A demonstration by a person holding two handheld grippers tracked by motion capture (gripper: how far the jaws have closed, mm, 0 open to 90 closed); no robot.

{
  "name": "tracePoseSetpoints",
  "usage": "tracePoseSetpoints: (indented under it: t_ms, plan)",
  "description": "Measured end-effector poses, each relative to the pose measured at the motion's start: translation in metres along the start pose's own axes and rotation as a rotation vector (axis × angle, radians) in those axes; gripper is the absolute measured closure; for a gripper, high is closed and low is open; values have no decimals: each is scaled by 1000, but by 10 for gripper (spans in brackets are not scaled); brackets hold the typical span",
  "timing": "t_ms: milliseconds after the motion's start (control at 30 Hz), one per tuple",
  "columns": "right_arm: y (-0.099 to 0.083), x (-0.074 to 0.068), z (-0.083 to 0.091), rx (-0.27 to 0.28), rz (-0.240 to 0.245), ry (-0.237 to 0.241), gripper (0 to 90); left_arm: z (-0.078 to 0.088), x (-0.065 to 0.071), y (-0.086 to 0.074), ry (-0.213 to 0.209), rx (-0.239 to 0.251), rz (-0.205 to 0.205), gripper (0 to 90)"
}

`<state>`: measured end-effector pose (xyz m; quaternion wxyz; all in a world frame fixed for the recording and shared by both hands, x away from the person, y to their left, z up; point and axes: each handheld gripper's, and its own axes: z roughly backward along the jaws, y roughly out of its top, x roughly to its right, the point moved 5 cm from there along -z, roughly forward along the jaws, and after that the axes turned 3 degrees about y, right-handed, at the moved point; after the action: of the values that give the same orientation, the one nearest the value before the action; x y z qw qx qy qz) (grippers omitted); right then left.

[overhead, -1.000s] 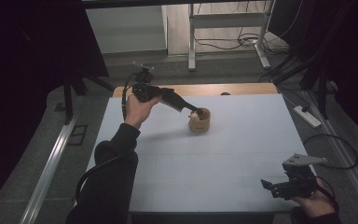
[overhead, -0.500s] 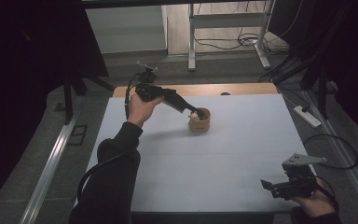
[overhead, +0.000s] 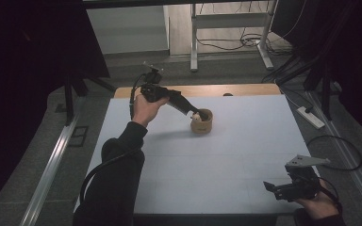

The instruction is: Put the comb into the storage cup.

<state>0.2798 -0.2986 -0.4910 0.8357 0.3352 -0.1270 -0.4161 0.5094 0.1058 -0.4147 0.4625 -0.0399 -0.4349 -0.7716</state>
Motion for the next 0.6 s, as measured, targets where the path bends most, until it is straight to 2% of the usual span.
tracePoseSetpoints:
  t_ms: [600]
  plan:
    - [0, 0, 0, -3, 2, 5, 0, -11, 1, 0, 9, -40, -5, 831]
